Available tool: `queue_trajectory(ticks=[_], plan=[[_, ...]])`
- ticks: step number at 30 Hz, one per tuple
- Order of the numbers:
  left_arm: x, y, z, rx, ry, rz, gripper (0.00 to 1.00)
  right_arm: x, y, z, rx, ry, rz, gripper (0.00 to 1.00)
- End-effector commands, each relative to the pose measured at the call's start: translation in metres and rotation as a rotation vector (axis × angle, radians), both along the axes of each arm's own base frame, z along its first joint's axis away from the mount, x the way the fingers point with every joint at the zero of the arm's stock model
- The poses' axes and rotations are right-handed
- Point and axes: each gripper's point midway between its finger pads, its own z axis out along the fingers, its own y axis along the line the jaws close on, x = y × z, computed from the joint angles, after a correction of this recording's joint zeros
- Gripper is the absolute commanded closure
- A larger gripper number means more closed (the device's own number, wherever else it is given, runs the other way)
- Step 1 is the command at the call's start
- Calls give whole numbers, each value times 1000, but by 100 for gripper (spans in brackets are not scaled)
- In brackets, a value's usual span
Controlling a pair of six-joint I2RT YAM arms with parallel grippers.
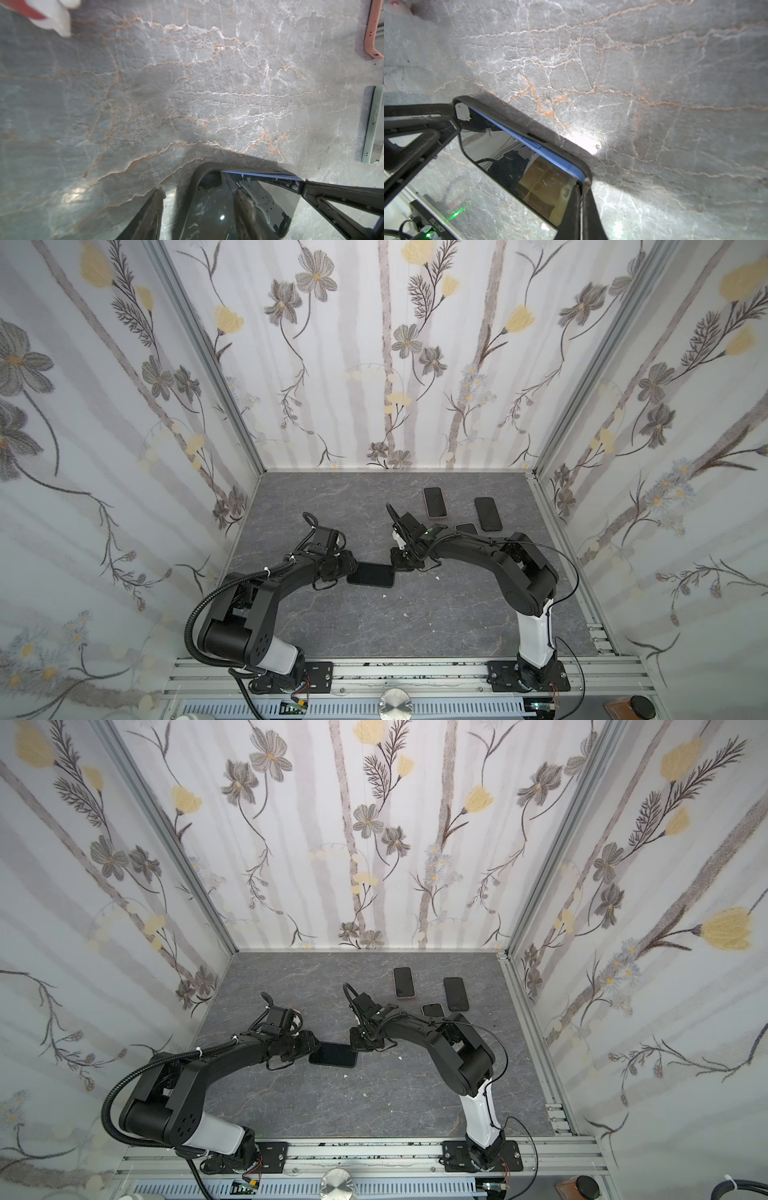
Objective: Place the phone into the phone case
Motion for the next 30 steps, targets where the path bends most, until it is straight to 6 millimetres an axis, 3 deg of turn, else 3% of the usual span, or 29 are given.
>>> queue_trajectory(ticks=[1, 8, 13, 18, 23, 30], plan=[[-10, 3, -10, 17, 46, -2, 43, -32, -43, -47, -242, 103, 23, 95], [-11, 4, -11, 22, 50, -2, 43, -34, -51, -56, -297, 117, 36, 95], [-6, 4, -5, 23, 32, 1, 43, -20, -41, -37, -270, 67, 35, 94], [8, 2, 17, 14, -30, 16, 43, 1, -2, 20, -164, -74, 89, 89], [25, 11, 59, 28, -153, 62, 42, 24, 31, 95, -15, -260, 174, 83], [26, 34, 108, 62, -300, 146, 32, 46, 40, 176, 28, -636, 364, 70]])
